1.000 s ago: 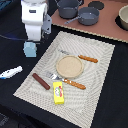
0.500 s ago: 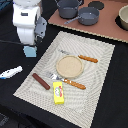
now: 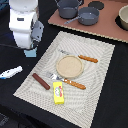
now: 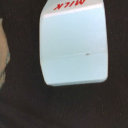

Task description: Interact with the objects in diverse but meaningful ways.

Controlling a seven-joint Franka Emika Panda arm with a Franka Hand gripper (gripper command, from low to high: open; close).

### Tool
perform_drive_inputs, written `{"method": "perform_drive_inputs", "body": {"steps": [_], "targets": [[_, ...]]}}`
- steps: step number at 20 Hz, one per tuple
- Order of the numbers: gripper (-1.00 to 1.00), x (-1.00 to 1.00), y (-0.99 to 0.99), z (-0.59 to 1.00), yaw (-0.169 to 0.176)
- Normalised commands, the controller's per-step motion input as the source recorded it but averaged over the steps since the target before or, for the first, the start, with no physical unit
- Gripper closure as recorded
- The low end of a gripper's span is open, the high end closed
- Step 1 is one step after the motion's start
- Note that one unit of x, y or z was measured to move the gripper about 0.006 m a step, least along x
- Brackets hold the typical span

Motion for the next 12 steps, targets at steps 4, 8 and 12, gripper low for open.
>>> {"method": "perform_drive_inputs", "body": {"steps": [4,8,12], "targets": [[-1.00,-0.51,0.00,-0.38,0.065],[-1.00,-0.41,0.00,-0.34,0.066],[1.00,-0.27,0.00,-0.28,0.052]]}}
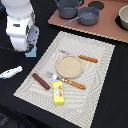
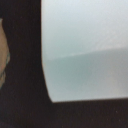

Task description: Interact with the objects in diverse but meaningful ways.

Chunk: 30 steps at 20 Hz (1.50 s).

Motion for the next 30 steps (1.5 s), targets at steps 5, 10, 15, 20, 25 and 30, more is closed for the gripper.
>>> {"method": "perform_drive_inputs", "body": {"steps": [5,10,15,20,25,30], "targets": [[1.00,-0.25,0.00,-0.27,0.043],[1.00,-0.06,0.01,-0.07,0.011],[1.00,0.00,0.01,0.00,-0.002],[1.00,0.30,0.12,0.34,0.000],[1.00,0.98,0.39,0.65,0.000],[1.00,1.00,0.36,0.56,0.000]]}}
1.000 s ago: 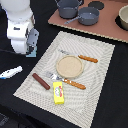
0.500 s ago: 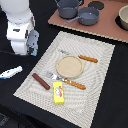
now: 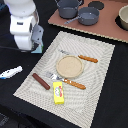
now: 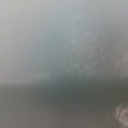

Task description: Interact with the objects in diverse but meaningful ways.

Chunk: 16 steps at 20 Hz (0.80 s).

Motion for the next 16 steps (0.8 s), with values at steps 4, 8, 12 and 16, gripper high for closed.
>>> {"method": "perform_drive_inputs", "body": {"steps": [4,8,12,16], "targets": [[1.00,0.98,0.32,0.44,0.000],[1.00,0.97,0.29,0.34,-0.002],[1.00,0.98,0.33,0.36,-0.005],[1.00,0.97,0.36,0.28,-0.005]]}}
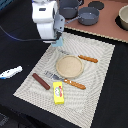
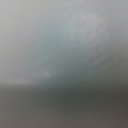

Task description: Interact with the objects in diverse but meaningful ways.

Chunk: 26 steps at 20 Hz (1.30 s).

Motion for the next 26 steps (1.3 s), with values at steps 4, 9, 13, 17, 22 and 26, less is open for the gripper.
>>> {"method": "perform_drive_inputs", "body": {"steps": [4,9,13,17,22,26], "targets": [[1.00,0.95,0.39,0.14,-0.002],[1.00,0.93,0.44,0.09,0.000],[1.00,0.87,0.49,0.05,0.000],[1.00,0.68,0.49,0.02,0.000],[1.00,0.46,0.38,0.01,0.000],[-1.00,0.23,0.20,0.58,0.000]]}}
